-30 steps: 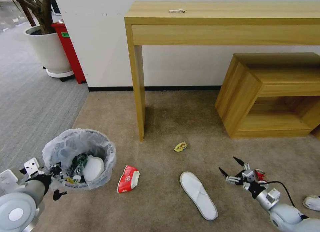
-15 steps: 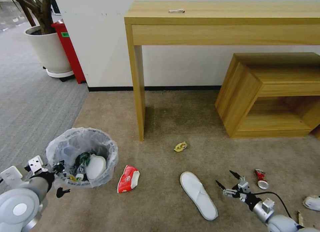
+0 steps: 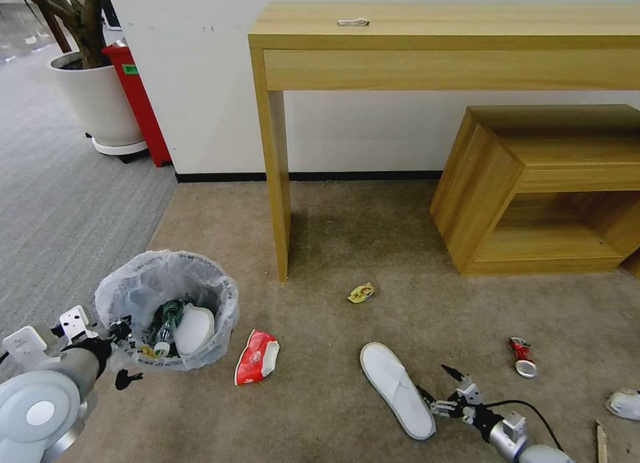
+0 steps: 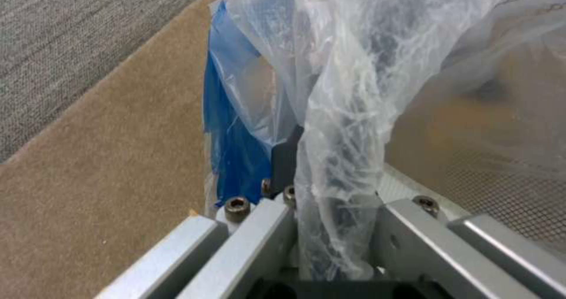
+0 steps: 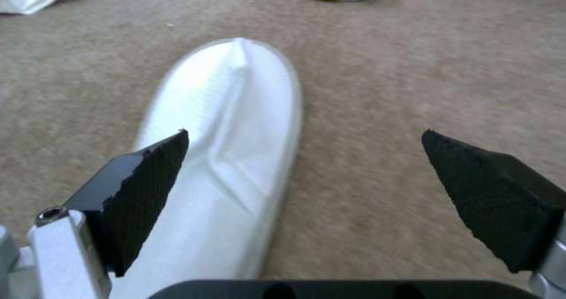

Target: Pick up the trash bin and place the garbage on the floor into it.

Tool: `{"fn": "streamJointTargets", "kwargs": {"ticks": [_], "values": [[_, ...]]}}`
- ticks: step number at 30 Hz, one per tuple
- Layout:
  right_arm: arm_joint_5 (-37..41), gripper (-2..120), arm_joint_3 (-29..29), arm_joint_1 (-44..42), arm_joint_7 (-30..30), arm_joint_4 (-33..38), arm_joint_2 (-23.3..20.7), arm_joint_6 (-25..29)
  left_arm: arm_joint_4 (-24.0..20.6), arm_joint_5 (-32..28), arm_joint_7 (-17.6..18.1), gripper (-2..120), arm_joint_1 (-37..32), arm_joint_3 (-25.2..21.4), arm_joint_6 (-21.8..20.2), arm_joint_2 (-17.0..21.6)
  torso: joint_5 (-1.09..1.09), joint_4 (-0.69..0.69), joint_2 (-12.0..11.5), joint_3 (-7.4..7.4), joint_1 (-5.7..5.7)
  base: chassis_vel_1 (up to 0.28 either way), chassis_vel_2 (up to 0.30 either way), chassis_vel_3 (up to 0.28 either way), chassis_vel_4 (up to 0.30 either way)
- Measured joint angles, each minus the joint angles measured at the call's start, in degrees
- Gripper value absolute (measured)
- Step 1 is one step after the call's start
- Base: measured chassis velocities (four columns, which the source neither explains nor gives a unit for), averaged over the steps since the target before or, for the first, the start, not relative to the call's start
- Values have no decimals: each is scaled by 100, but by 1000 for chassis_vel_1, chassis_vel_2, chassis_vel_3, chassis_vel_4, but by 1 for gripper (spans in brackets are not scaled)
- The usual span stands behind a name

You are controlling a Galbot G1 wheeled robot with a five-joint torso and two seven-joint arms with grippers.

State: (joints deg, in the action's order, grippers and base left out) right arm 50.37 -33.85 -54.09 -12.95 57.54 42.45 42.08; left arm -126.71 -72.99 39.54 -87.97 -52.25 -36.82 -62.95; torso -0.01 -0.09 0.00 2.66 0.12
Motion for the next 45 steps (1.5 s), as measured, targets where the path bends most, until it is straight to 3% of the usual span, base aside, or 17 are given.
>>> {"fn": "streamJointTargets", "kwargs": {"ticks": [16,40,45], "values": [[61,100,-481,366,-47,-6,304,-65,-241,-9,1,0,-202,-212,0,-52,1,0,0,0,0,0,0,0,0],[271,100,-865,995,-454,-1478,1241,-83,-553,-104,3,0,-544,-507,10,-54,1,-1,0,0,0,0,0,0,0],[271,93,-837,1089,-475,-1577,1348,-80,-553,-102,-10,0,-567,-528,21,-56,0,-1,0,0,0,0,0,0,0]]}}
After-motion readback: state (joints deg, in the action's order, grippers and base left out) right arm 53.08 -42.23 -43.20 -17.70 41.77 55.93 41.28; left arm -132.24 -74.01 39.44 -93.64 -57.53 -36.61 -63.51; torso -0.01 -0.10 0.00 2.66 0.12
